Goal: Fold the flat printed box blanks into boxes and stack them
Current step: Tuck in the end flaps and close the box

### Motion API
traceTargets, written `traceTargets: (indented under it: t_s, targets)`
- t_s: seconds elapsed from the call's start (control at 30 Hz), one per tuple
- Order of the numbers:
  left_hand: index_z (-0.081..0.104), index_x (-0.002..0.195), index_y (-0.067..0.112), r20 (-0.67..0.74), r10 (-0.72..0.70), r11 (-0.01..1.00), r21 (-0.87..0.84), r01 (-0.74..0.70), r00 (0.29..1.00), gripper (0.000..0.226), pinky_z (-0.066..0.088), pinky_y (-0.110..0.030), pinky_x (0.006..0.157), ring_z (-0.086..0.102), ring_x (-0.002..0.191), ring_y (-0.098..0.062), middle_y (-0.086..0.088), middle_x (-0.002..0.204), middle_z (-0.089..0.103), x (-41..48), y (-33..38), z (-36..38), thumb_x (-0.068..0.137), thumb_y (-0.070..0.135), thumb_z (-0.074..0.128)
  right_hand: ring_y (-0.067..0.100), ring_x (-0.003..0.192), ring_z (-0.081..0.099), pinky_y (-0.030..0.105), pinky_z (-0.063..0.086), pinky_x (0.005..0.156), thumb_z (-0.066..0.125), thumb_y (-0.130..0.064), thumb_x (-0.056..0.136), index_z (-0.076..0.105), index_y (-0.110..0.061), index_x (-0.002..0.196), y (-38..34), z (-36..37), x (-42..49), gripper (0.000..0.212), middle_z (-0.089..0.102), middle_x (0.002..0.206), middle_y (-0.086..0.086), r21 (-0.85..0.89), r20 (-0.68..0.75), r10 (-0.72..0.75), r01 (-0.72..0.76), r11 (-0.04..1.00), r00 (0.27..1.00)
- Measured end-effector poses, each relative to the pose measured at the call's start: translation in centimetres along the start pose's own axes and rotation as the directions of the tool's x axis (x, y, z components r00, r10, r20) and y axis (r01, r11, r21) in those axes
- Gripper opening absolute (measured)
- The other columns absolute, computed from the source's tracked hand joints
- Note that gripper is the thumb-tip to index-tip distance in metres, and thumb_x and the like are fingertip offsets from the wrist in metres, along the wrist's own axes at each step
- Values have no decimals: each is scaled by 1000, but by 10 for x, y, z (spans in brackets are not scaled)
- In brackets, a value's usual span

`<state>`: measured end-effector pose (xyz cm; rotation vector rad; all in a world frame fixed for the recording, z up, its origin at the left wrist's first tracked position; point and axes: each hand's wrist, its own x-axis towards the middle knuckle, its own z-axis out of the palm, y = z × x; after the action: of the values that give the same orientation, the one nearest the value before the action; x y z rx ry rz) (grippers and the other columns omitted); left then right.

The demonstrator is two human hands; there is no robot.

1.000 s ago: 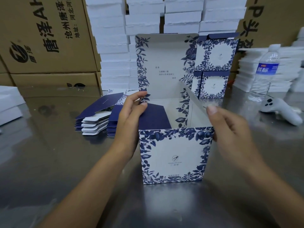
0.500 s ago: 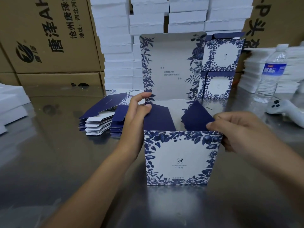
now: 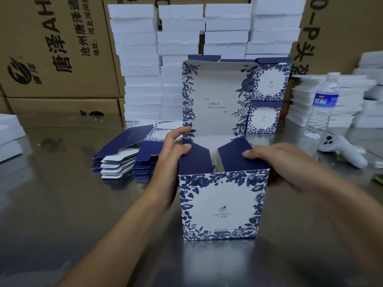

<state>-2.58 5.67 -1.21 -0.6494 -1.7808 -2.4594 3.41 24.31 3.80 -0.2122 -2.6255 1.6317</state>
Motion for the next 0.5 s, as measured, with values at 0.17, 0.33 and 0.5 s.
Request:
traceTargets:
  t_s: [0.17,0.33,0.5]
  targets:
    - [65,93,42,14,-12,1000,-8,12,1000,38,50,-19,60,62,68,-5,18,70,65,0,0,-1,92,10,43,25,70,49,32,42,70,55,-35,87,56,15,97,6,6,8,51,58,77,32,27,-48,-70,71,997,996]
    - [65,96,41,0,-38,998,-55,38,999,30,45,-35,76,57,85,-19,6,82,61,-1,0,2,87,16,50,22,62,45,27,35,63,52,-25,90,55,17,89,7,-1,7,42,54,70,35,-76,-42,-140,137,988,989]
    - [65,98,39,-5,-53,997,-58,53,999,36,40,-38,80,53,89,-23,-1,88,57,-3,3,4,92,10,44,17,59,39,21,34,51,54,-25,89,54,16,90,7,-4,14,40,39,64,26,-143,-79,-125,113,983,989]
